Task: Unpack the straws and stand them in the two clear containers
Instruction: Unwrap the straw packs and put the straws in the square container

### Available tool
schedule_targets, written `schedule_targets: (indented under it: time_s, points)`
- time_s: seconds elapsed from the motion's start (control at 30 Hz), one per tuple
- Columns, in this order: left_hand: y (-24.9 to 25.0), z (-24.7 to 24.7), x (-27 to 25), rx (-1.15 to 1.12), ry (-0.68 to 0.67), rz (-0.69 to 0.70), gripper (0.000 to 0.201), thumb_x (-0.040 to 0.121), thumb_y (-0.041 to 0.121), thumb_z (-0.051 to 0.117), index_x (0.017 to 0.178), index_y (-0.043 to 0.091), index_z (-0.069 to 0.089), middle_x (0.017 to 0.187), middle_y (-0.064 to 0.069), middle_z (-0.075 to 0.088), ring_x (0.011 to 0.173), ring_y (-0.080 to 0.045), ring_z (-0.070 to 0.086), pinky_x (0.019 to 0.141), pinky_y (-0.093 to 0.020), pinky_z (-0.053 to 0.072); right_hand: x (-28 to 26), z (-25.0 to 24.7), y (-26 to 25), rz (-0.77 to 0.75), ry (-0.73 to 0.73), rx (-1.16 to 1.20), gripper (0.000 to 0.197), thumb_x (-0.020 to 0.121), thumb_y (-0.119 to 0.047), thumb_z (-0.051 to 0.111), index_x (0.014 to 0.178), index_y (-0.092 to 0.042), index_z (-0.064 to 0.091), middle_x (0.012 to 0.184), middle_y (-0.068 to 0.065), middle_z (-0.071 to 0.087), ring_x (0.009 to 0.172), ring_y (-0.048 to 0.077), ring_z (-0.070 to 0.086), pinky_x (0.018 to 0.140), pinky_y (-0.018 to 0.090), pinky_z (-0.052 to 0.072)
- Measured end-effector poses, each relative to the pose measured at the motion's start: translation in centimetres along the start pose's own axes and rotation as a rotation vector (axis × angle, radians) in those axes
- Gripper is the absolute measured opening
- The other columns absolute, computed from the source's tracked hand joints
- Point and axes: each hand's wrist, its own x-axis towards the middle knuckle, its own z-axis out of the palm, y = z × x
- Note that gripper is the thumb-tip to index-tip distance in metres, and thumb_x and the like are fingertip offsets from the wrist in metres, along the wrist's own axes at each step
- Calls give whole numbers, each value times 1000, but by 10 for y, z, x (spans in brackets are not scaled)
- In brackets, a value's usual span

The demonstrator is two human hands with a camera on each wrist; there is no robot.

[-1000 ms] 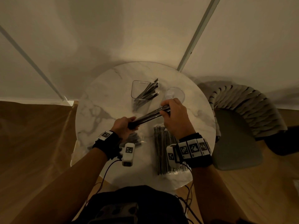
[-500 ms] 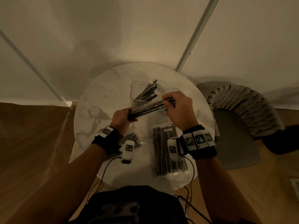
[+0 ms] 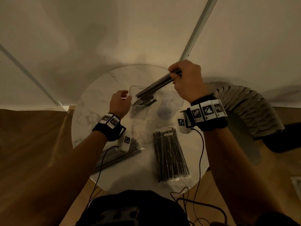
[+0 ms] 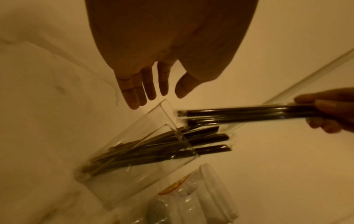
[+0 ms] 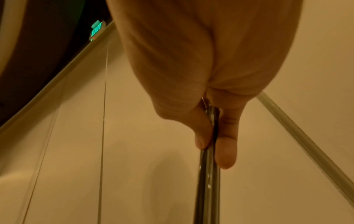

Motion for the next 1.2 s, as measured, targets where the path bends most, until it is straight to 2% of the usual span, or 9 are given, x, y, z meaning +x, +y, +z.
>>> schedule_targets:
  time_s: [0.1,0.2,0.37,0.6,0.77,0.9,1.0,1.1,1.2]
  points:
    - [-8,7,5,104,-69,37,42,95,28,58,135,19,52,128,-3,58,99,-19,62,88,-27,45,3,26,3,-6,-103,-108,22,86,6,63,105,-3,70,106,17,64,98,29,62,88,31,51]
    - [-14,12,6,107,-88,48,45,93,25,58,138,23,51,128,-4,61,97,-20,66,95,-35,50,3,53,7,-6,-232,-169,25,85,6,62,108,-2,67,111,17,59,103,30,57,83,21,38]
    - [-16,15,5,38,-88,33,45,94,24,58,138,24,50,127,-4,63,96,-18,67,93,-34,52,-16,98,10,-99,-295,-417,31,89,-7,53,119,-9,61,120,11,53,112,32,43,95,42,41]
    - [-21,14,6,-17,-88,20,46,95,27,57,140,27,48,128,-2,62,93,-12,65,87,-29,52,-35,127,17,-186,-234,-595,36,96,-25,38,125,-14,56,132,4,50,115,33,41,93,44,36]
    - [-21,14,6,-34,-101,11,46,95,27,57,141,26,48,128,-2,63,93,-12,64,85,-27,50,-34,122,16,-161,-165,-537,41,101,-31,35,138,-20,49,150,-2,39,128,29,37,99,45,31]
    - [-21,13,6,-29,-100,10,46,95,27,57,141,25,48,127,-2,63,91,-11,62,83,-25,47,-32,128,24,-127,-187,-368,47,105,-22,33,151,-10,35,162,4,26,150,25,20,119,48,24]
    - [-22,13,6,-24,-103,5,46,95,26,58,140,26,49,125,-2,64,91,-11,63,84,-26,48,-40,139,31,-116,-206,-256,49,105,-15,35,152,-3,30,162,10,25,153,23,14,122,44,25]
    - [-23,13,7,-28,-105,9,45,95,26,58,139,26,49,124,-2,65,94,-14,66,85,-28,51,-45,145,30,-92,-153,-196,45,104,-16,38,146,0,40,156,16,36,150,26,23,122,42,27]
    - [-23,13,7,-25,-105,11,45,95,26,58,139,27,50,123,-2,65,94,-14,65,87,-31,52,-39,140,28,-100,-77,-139,32,102,-19,42,125,-5,60,142,15,51,140,28,38,116,47,32]
